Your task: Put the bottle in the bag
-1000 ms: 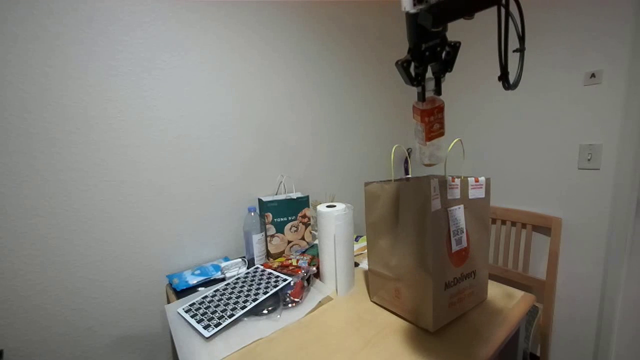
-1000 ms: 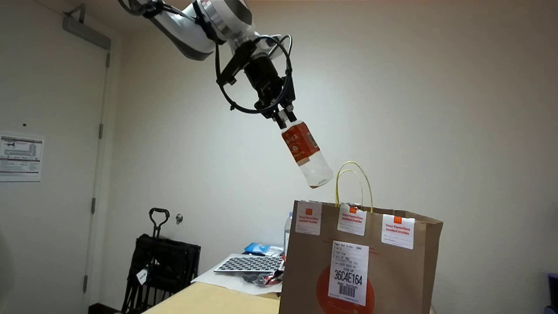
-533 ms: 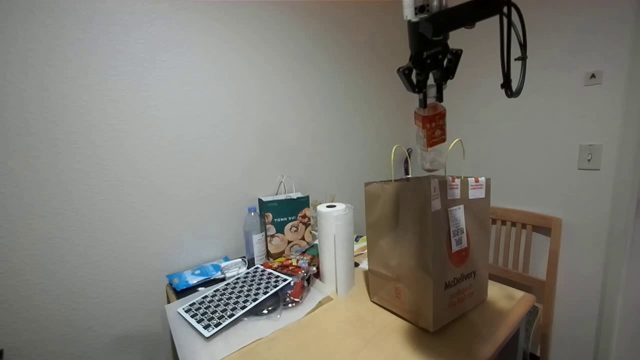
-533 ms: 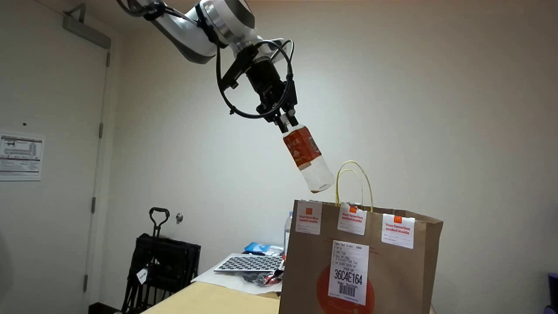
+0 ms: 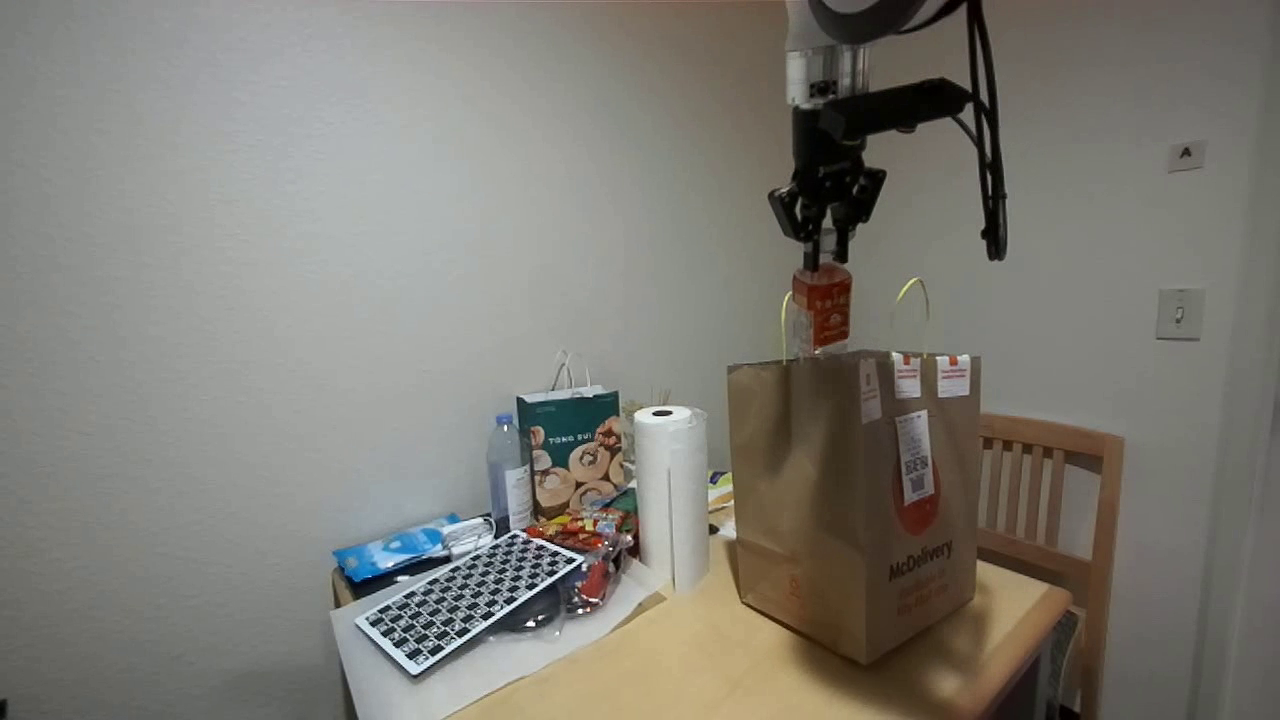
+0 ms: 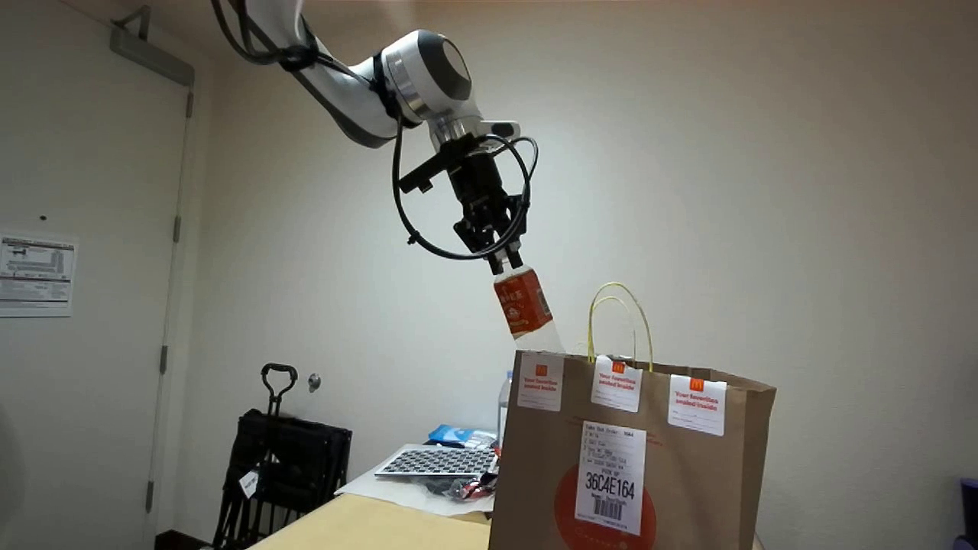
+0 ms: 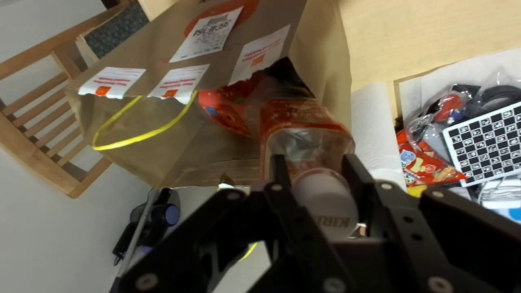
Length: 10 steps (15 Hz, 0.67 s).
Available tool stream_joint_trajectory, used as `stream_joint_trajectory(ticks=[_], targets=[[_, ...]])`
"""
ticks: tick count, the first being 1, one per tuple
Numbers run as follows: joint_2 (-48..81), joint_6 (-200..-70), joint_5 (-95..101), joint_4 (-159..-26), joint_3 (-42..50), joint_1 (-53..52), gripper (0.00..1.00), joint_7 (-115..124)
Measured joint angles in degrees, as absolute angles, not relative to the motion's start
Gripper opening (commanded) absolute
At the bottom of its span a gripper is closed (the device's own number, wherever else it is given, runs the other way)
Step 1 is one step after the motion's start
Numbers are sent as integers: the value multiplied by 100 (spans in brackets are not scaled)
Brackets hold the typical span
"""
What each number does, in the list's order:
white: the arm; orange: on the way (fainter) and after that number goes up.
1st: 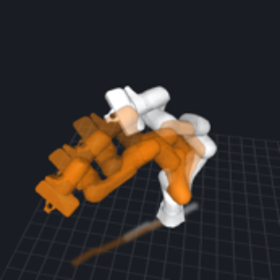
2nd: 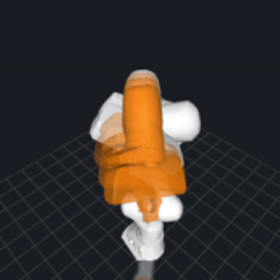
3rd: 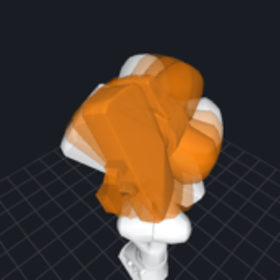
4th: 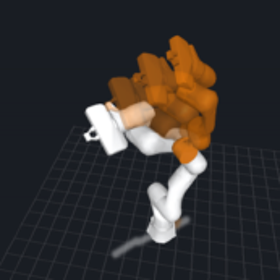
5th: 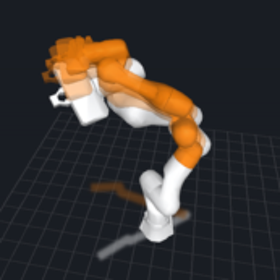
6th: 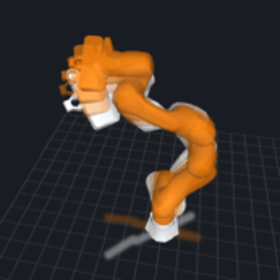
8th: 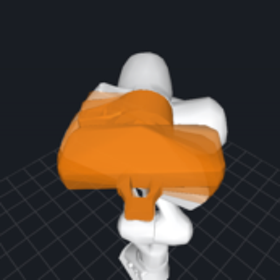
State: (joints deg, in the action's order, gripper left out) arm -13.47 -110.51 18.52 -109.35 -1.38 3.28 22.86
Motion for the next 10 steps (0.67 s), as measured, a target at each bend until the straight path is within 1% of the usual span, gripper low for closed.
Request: stream_joint_trajectory(ticks=[10], targets=[[-851,-10983,1765,-10966,-83,325,13,2041]])
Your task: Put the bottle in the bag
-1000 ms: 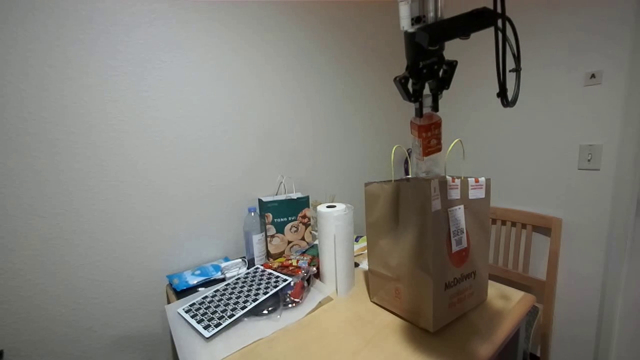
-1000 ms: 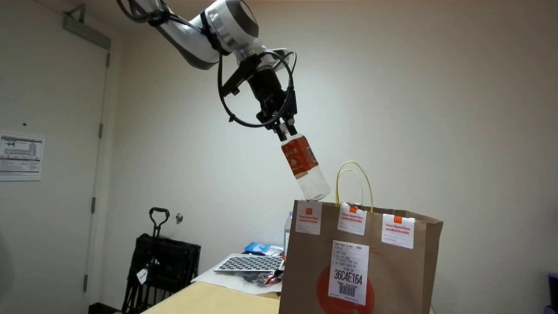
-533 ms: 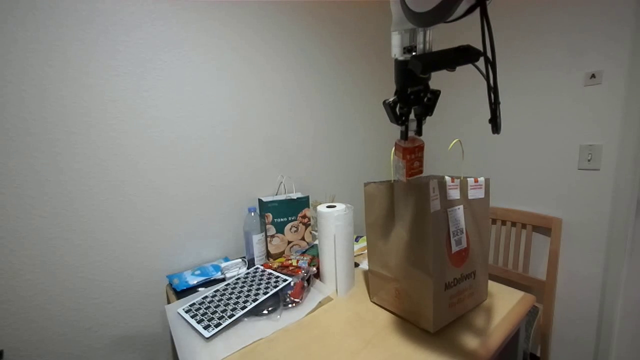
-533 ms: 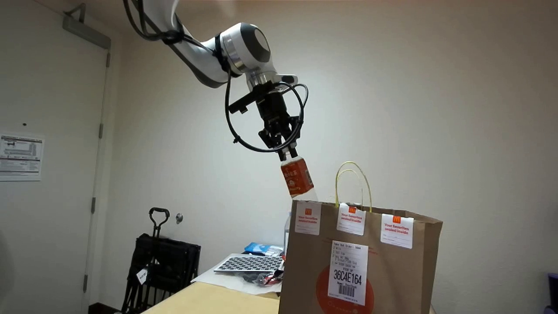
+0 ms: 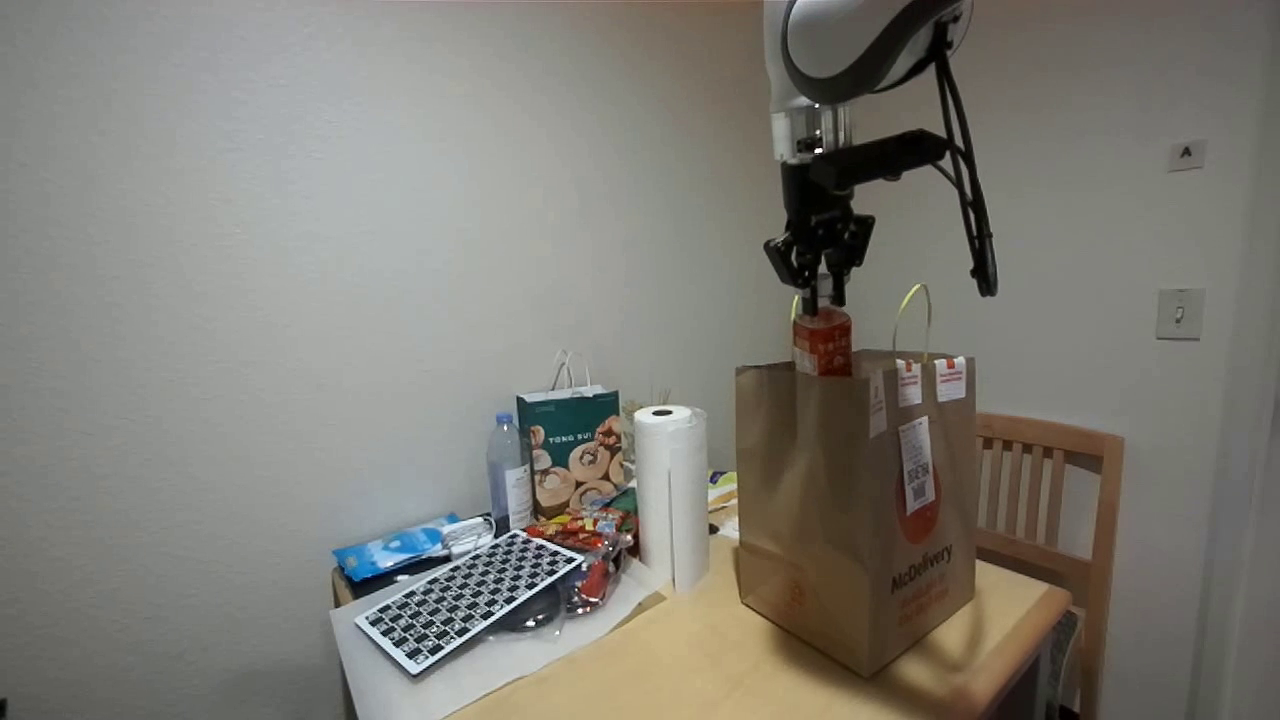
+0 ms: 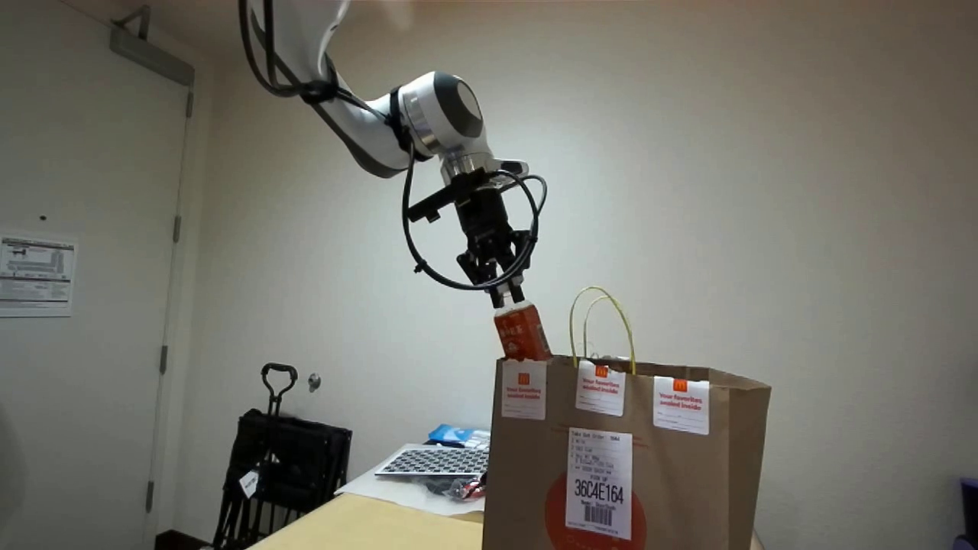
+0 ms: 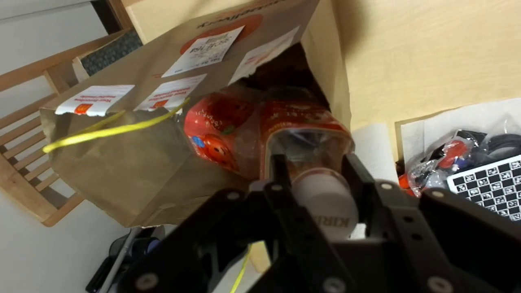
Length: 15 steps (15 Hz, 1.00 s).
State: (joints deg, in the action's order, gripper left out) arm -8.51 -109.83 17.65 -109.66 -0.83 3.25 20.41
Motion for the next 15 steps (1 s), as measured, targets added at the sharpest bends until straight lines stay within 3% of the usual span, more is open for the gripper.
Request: stream_joint_trajectory(ticks=[1,2,4,9,15], targets=[[-794,-10983,1765,-10968,-69,325,14,2041],[-744,-10984,1765,-10968,-55,325,62,2041],[-670,-10985,1765,-10968,-38,325,68,2041],[-623,-10987,1766,-10968,-34,324,98,2041],[-646,-10865,1990,-10750,-73,286,100,2109]])
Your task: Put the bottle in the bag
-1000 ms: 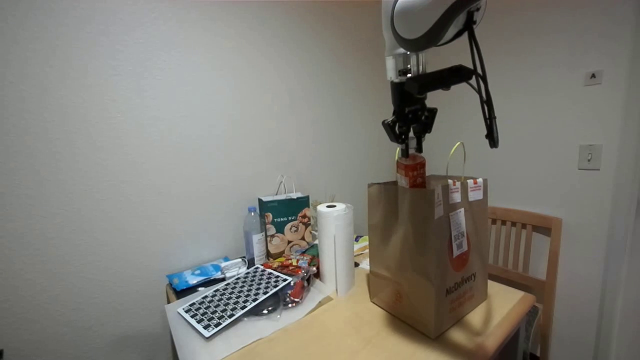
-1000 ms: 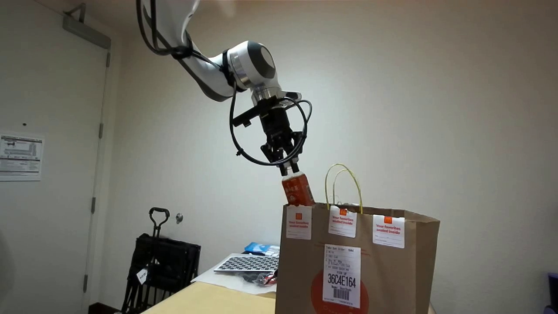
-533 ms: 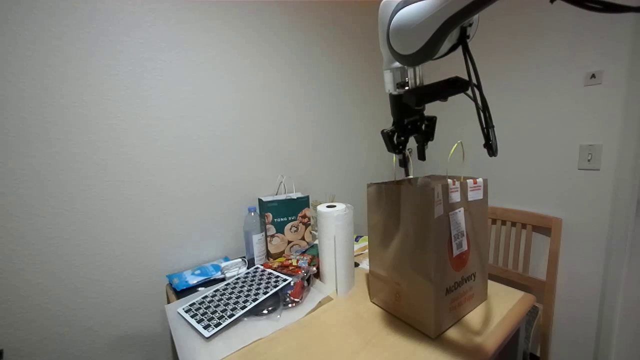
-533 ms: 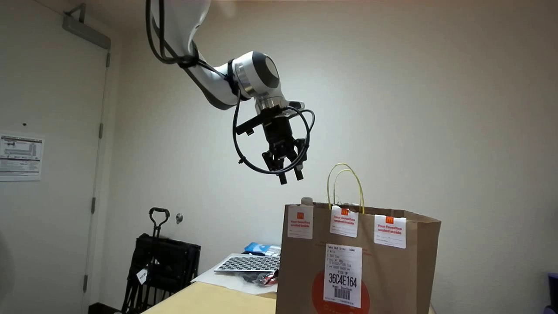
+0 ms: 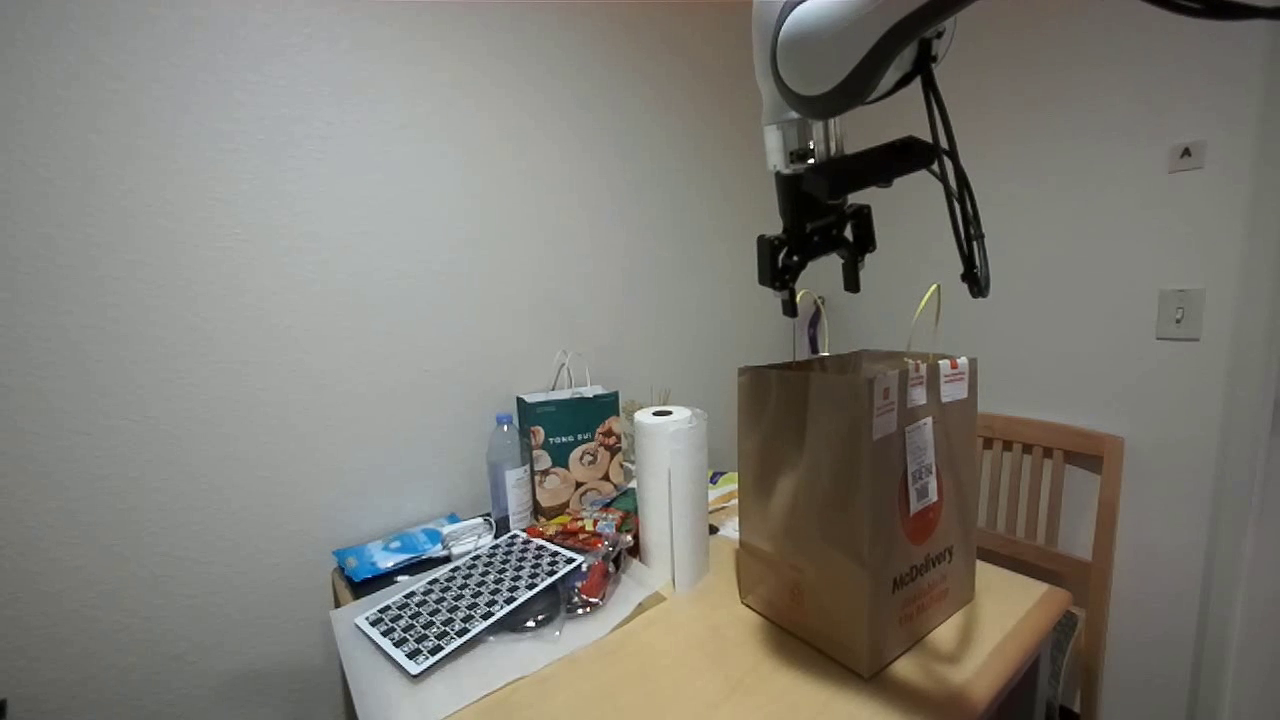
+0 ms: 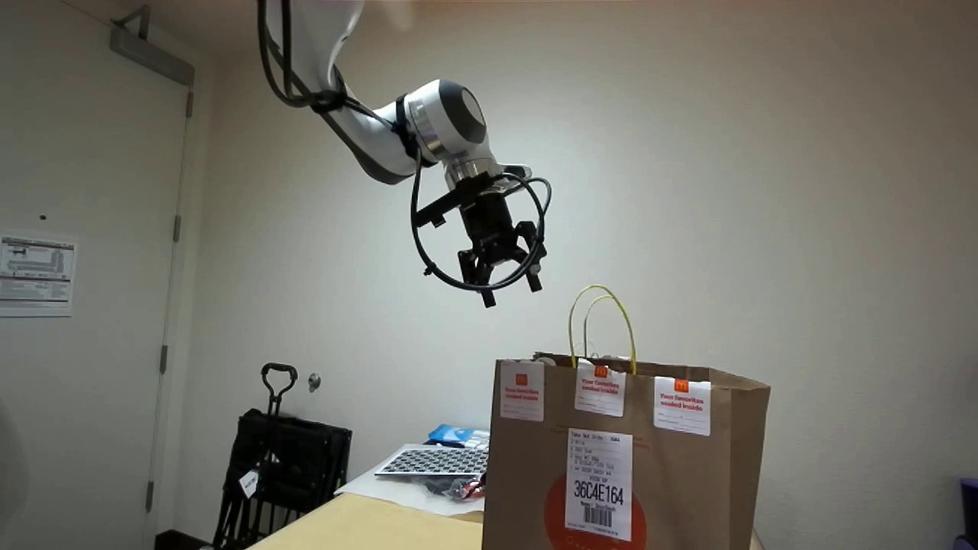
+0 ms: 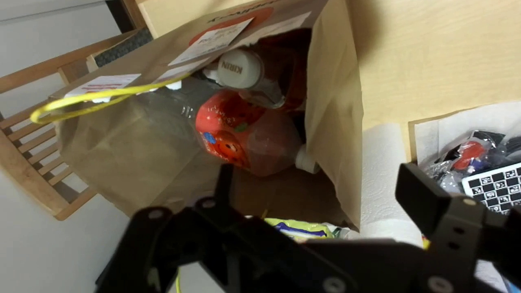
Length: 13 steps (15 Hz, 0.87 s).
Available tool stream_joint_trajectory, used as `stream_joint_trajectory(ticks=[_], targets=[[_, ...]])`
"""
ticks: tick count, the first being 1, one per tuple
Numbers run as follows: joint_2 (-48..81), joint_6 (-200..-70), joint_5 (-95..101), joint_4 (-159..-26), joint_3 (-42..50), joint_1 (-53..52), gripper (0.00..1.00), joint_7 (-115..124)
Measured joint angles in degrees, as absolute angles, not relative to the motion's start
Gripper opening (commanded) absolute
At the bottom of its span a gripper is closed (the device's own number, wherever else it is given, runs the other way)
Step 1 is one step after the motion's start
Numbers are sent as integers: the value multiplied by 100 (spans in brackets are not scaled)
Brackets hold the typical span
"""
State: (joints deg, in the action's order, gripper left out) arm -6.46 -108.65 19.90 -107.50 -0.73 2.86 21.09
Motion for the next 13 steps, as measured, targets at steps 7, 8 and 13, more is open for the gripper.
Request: stream_joint_trajectory(ticks=[7,8,13], targets=[[-642,-10585,2185,-10433,-145,206,100,2308],[-632,-10585,2185,-10433,-144,206,100,2308],[-626,-10585,2185,-10433,-144,206,100,2308]])
